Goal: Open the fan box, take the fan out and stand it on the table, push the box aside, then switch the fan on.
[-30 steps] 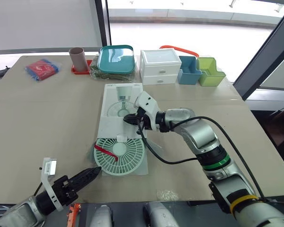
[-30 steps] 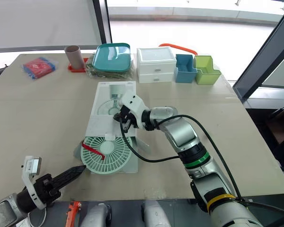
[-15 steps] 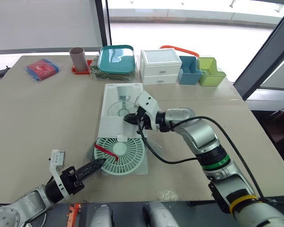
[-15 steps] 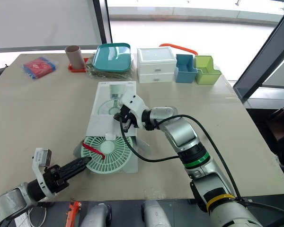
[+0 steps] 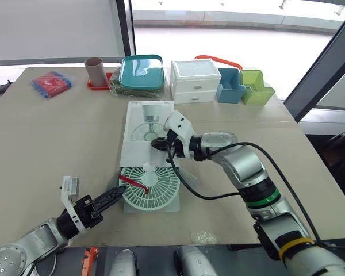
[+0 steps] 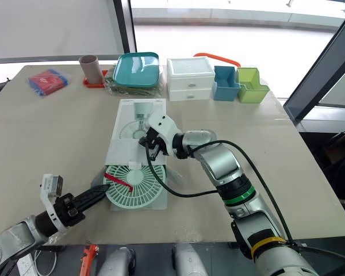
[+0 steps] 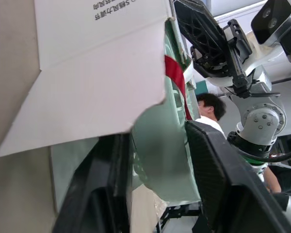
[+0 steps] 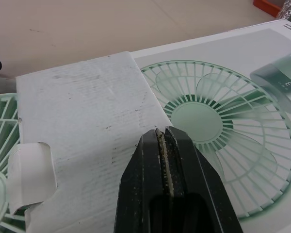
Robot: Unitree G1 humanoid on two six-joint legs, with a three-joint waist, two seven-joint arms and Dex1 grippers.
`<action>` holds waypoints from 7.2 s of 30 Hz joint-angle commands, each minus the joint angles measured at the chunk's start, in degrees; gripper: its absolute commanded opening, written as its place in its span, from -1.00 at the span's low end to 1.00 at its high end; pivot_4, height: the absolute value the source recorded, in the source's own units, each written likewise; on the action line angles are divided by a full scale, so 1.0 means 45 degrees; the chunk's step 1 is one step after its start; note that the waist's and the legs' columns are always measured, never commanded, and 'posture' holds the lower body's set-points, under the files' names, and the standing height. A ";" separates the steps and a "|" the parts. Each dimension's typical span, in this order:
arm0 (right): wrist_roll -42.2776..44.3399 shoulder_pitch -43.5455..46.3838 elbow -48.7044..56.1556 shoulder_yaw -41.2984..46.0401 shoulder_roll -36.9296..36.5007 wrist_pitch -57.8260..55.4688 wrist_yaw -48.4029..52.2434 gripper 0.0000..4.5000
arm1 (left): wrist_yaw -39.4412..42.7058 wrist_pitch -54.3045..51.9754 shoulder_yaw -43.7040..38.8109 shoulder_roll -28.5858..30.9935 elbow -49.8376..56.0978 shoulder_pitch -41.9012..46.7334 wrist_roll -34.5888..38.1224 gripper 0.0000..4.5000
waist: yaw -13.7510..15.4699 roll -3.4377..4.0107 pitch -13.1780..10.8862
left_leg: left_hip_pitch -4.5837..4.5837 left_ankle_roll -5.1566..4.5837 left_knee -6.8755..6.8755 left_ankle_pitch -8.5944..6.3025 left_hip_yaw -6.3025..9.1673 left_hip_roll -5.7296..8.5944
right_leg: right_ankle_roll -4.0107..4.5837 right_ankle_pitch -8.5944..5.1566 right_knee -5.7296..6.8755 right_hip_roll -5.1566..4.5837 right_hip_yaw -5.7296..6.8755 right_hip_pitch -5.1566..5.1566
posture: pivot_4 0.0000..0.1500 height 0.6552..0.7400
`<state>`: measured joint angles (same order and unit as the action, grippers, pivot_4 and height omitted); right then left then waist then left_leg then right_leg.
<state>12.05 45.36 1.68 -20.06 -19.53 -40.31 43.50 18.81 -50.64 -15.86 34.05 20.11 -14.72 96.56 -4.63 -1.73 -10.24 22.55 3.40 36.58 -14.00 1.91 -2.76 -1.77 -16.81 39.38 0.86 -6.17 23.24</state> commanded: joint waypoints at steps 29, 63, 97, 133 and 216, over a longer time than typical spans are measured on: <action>-0.0348 -0.0128 -0.0239 -0.0008 0.0225 0.0011 -0.0333 -1.00 | -0.0465 -0.0278 -0.1088 0.1180 0.1994 -0.3465 0.1254 -0.38 | -0.0013 -0.0002 0.0001 | -0.0005 0.0000 -0.0003 0.0000 -0.0010 -0.0004 | -0.0006 -0.0006 -0.0002 0.0003 -0.0012 0.0005 | 1.00 1.00; -0.0368 -0.0122 -0.0154 0.0022 0.0081 -0.0025 -0.0337 -1.00 | 0.3194 -0.0777 -0.0602 0.1858 0.1765 -0.4863 -0.1863 -0.38 | -0.0022 0.0001 0.0000 | -0.0006 0.0000 -0.0017 -0.0001 -0.0026 -0.0005 | -0.0001 -0.0017 -0.0009 0.0002 -0.0020 0.0015 | 1.00 1.00; -0.0625 0.0454 -0.1619 -0.0193 0.0789 0.1198 0.0135 -1.00 | 0.9842 0.7267 -0.3459 0.1239 0.2401 -0.5674 -1.2155 0.96 | -0.0104 -0.0008 -0.0007 | -0.0008 0.0006 -0.0034 0.0003 -0.0057 -0.0029 | 0.0037 0.0003 -0.0032 0.0002 -0.0009 0.0030 | 1.00 1.00; -0.1174 0.0533 -0.2069 0.0105 0.1046 0.1573 0.0288 -1.00 | 0.4069 3.1810 -0.1499 0.0401 -0.7584 0.2289 -2.6196 0.96 | -0.0144 -0.0040 0.0015 | -0.0006 0.0003 -0.0030 0.0005 -0.0076 -0.0093 | 0.0046 0.0121 -0.0048 0.0005 0.0050 0.0023 | 1.00 1.00; -0.1312 0.0509 -0.1706 0.0299 0.0900 0.1135 -0.0205 -1.00 | -0.8966 2.5331 0.4025 0.5756 -0.0645 0.1880 -3.0775 -0.14 | -0.0031 -0.0048 0.0030 | -0.0002 -0.0018 -0.0021 0.0022 -0.0019 -0.0003 | 0.0048 0.0138 -0.0001 -0.0260 0.0406 0.0013 | 1.00 1.00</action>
<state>6.79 48.04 -6.21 -18.52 -15.16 -34.66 42.46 -23.28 63.28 4.08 59.43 13.73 -6.47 -49.48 -4.77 -1.94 -10.11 22.55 3.31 36.48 -13.90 1.82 -2.78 -1.56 -16.19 39.37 -0.31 -4.34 23.30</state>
